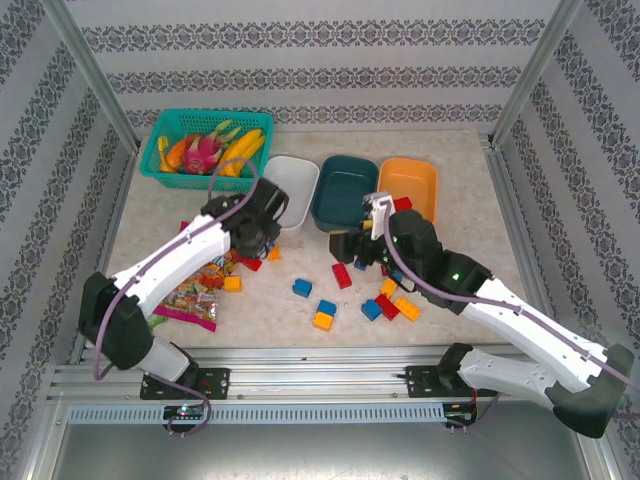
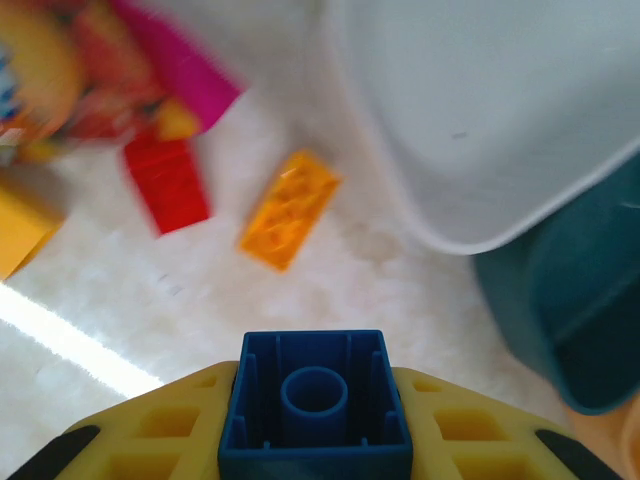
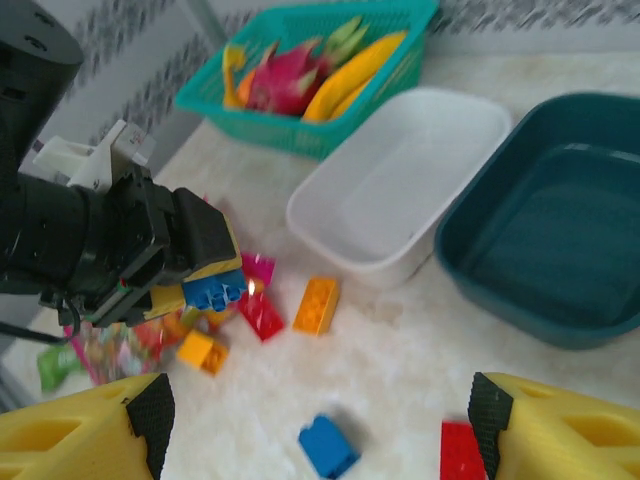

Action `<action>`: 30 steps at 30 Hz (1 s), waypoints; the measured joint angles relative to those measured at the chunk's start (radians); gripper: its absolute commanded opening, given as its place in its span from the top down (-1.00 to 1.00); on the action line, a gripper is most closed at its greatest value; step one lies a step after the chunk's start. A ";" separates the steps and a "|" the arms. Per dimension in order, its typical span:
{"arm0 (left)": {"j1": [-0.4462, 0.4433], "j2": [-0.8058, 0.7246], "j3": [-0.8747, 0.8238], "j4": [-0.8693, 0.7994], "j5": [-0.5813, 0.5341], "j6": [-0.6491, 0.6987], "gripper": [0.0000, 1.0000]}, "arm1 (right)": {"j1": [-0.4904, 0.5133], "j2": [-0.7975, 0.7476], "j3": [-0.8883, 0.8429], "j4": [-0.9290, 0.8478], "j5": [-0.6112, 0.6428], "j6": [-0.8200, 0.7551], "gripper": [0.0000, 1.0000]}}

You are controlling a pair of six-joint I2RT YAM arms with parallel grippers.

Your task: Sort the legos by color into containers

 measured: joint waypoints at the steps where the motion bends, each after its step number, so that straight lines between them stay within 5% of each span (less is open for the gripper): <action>1: 0.018 0.047 0.061 -0.003 0.005 0.051 0.47 | -0.026 0.011 0.012 0.011 0.000 0.018 -0.59; 7: 0.116 0.404 0.413 -0.019 0.053 0.328 0.45 | -0.148 0.101 0.046 0.032 -0.005 0.136 -0.60; 15: 0.160 0.806 0.797 -0.040 0.069 0.560 0.40 | -0.187 0.121 0.052 0.031 -0.024 0.211 -0.60; 18: 0.167 0.882 0.850 -0.053 0.080 0.596 0.33 | -0.192 0.116 0.052 0.023 -0.027 0.226 -0.60; 25: 0.177 0.930 0.868 -0.067 0.111 0.640 -0.24 | -0.206 0.076 0.033 -0.015 -0.026 0.257 -0.60; 30: 0.177 0.925 0.894 -0.069 0.114 0.649 -0.35 | -0.219 0.076 0.033 -0.094 -0.011 0.295 -0.55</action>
